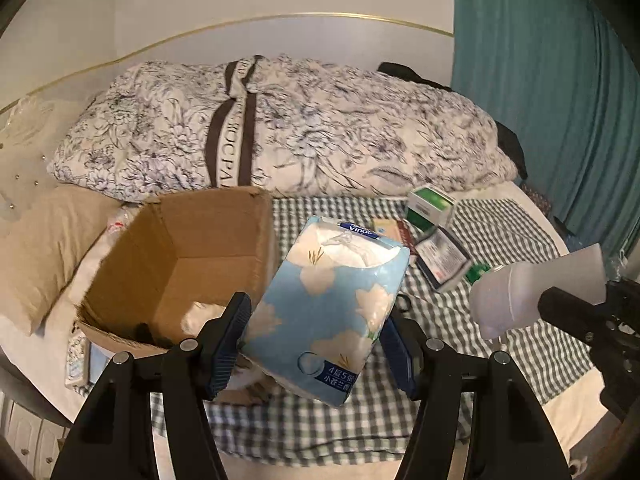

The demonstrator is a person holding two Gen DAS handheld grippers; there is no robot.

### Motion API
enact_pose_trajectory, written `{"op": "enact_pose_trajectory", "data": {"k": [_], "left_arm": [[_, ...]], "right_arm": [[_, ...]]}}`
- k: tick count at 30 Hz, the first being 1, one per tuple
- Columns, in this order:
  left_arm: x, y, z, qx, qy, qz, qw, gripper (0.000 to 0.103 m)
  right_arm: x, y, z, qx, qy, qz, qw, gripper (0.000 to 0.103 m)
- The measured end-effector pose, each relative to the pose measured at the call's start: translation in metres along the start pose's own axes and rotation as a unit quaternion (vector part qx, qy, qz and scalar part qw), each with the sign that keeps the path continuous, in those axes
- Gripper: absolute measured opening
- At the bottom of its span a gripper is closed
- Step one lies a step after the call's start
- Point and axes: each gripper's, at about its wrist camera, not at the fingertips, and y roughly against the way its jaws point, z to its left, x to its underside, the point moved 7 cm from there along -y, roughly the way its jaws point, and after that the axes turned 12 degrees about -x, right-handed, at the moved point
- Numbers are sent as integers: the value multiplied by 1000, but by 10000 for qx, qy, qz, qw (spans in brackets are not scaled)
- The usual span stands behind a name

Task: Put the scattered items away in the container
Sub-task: 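Carry both items over the cardboard box and open both tools to drop them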

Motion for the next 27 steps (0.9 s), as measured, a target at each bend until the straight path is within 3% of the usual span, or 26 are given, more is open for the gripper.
{"op": "enact_pose_trajectory", "data": {"k": [8,17,27], "left_arm": [[-13,-14,62,-310,178,-30,9994,64],[-8,-50,125,-620,430,204,9969,65],[6,-99,159,-757,527,573,9941,65]], "right_arm": [[-33,-33,53,-255,386,58,9989,32],[-60,-102,114,-737,718,282,9943,32],[-63,-181,134,-904,773,753,9900,32]]}}
